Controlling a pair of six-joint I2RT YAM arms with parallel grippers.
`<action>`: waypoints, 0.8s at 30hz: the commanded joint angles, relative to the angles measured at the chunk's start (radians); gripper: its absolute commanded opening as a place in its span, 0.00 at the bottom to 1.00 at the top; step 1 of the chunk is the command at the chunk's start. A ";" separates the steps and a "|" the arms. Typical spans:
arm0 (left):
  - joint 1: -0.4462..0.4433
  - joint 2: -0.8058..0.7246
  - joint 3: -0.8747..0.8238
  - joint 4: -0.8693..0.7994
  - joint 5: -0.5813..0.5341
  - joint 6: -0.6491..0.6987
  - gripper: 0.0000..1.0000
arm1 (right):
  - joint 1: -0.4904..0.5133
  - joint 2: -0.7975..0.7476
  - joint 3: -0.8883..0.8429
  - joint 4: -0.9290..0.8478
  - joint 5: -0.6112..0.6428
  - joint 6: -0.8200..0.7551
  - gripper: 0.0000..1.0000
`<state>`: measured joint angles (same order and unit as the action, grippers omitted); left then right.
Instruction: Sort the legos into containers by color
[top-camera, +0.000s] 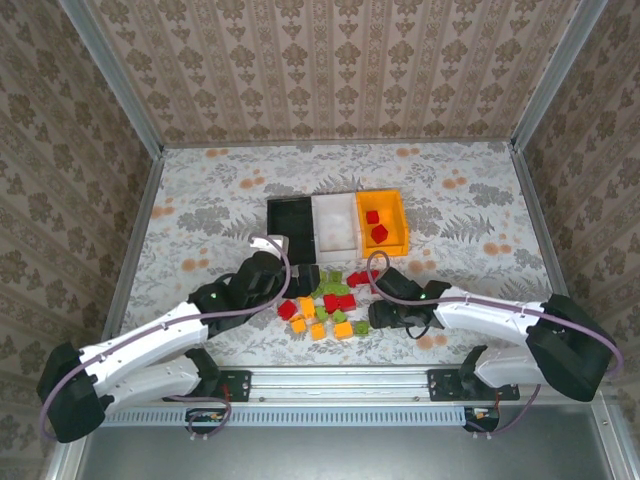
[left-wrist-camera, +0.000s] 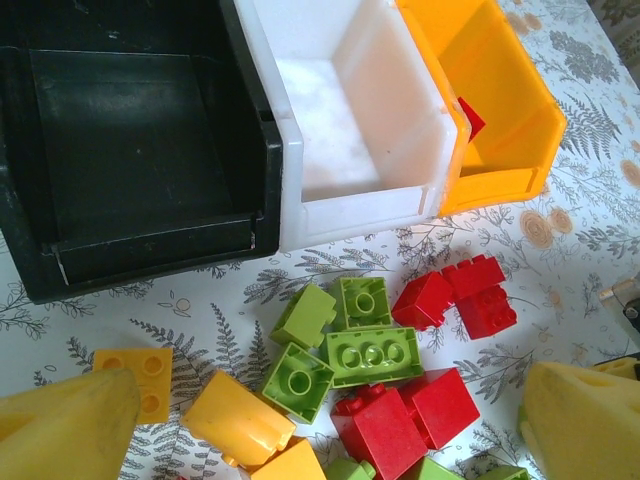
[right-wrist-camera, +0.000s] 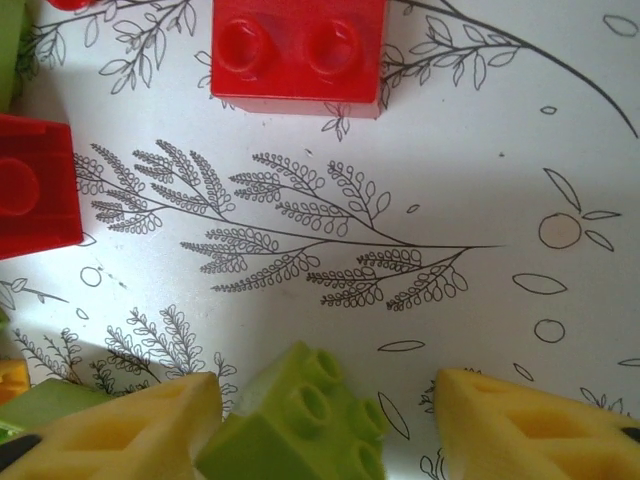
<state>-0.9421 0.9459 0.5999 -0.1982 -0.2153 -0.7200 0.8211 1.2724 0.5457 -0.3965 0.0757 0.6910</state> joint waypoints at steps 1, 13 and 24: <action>-0.003 -0.019 -0.023 -0.014 -0.026 -0.016 1.00 | 0.007 0.006 -0.019 -0.016 0.016 0.024 0.54; 0.038 -0.121 -0.073 -0.073 -0.030 -0.020 1.00 | 0.011 -0.116 0.110 -0.071 0.021 -0.043 0.27; 0.069 -0.271 -0.144 -0.213 -0.033 -0.049 0.98 | -0.037 0.316 0.590 -0.010 0.190 -0.120 0.28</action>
<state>-0.8814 0.7010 0.4747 -0.3443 -0.2359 -0.7433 0.8104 1.4860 1.0573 -0.4095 0.1738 0.6010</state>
